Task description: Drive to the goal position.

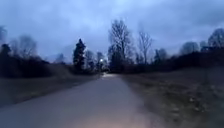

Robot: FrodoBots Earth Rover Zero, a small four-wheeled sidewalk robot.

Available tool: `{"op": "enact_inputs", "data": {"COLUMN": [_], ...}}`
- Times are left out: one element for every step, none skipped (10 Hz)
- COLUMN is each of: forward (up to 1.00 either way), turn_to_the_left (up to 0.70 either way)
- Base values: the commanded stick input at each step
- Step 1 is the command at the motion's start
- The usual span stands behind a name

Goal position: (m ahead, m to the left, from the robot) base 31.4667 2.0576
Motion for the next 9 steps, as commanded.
{"op": "enact_inputs", "data": {"forward": [1.00, 1.00, 1.00, 1.00, 1.00, 1.00, 1.00, 1.00, 1.00], "turn_to_the_left": [0.00, 0.00, 0.00, 0.00, 0.00, 0.00, 0.00, 0.00, 0.00]}}
